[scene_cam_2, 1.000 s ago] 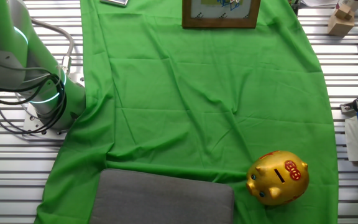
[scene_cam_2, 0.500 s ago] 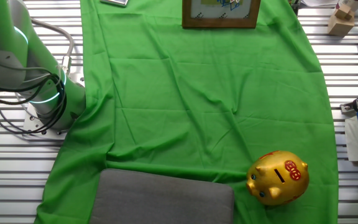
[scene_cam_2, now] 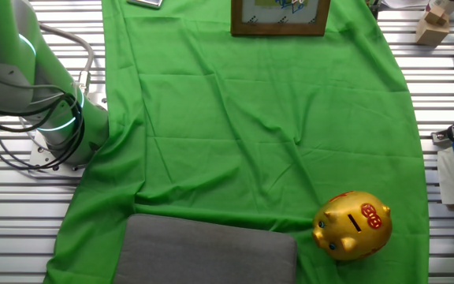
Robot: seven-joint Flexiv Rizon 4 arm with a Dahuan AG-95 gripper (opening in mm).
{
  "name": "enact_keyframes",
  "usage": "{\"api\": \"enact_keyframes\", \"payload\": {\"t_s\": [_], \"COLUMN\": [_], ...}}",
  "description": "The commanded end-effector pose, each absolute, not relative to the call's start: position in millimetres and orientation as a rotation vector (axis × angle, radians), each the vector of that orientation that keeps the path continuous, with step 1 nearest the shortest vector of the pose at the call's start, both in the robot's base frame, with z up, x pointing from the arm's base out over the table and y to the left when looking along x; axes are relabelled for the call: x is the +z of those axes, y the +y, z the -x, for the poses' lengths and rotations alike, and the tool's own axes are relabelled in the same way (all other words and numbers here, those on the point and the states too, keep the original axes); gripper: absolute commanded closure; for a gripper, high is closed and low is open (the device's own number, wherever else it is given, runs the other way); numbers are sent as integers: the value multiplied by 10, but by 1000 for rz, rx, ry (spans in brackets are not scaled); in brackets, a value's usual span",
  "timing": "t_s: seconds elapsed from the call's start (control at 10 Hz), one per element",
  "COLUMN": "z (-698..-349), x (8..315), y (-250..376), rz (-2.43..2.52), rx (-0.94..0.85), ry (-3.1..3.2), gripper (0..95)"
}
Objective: Grab a basketball, release it and shoot it into the basket
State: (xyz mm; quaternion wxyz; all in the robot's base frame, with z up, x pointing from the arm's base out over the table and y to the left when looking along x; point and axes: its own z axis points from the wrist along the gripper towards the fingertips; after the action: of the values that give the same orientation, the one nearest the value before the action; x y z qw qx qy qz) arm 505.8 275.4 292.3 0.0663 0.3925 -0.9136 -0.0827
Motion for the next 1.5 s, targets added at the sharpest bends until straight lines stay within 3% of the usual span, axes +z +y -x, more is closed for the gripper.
{"api": "enact_keyframes", "payload": {"t_s": [0.1, 1.5], "z": [-5053, -5053], "x": [2922, 2922], "y": [2751, 2751], "rz": [-1087, -971], "rx": [-241, -181], "ry": [-2805, -2874], "gripper": [950, 950]}}
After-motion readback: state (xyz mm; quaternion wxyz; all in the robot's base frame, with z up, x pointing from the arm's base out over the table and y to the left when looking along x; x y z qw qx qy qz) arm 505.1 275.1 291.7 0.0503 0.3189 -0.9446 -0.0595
